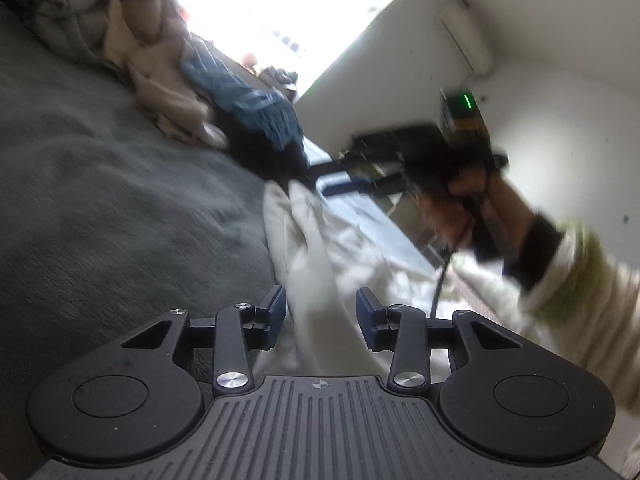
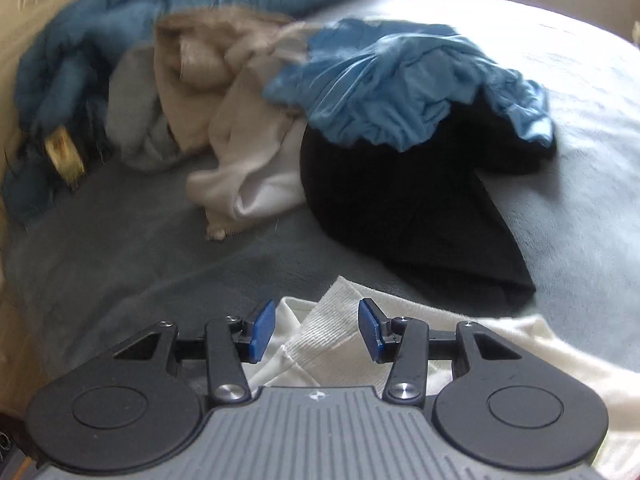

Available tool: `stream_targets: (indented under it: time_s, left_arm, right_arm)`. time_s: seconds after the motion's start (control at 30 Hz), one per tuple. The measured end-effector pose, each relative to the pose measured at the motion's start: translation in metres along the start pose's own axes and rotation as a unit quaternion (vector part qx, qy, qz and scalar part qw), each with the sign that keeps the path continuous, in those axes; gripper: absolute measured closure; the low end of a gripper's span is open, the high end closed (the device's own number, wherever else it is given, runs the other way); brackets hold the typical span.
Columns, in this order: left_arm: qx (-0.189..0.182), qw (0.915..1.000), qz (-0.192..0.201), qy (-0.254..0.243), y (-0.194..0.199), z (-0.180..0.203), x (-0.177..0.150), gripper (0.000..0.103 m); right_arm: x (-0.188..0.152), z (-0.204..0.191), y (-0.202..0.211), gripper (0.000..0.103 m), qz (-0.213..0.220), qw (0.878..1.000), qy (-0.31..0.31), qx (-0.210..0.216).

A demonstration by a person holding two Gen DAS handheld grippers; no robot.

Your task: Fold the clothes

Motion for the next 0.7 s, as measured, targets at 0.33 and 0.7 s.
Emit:
stream_targets:
  time_s: [0.33,0.7]
  left_arm:
    - [-0.017,0.9977,0.01,-0.065,-0.002,0.026,-0.009,0.07]
    - [-0.033,0.9992,0.023,0.005,0.015,0.006,-0.009,0.097]
  right_arm:
    - [-0.001,-0.008,-0.036,0.087,-0.062,0.996,-0.024,-0.057]
    - [-0.019,-0.032,0.024,0.099,0.072,0.996,0.046,0.006]
Point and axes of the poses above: each gripper's, at about its wrist camera, not at the fingertips, and y roughly against the way its jaws point, z to its right, x to its top, the point moved 2 cm from there along -y, roughly the way its jaws point, and after that the axes turned 11 degrees about -y, right-handed, at the moved point
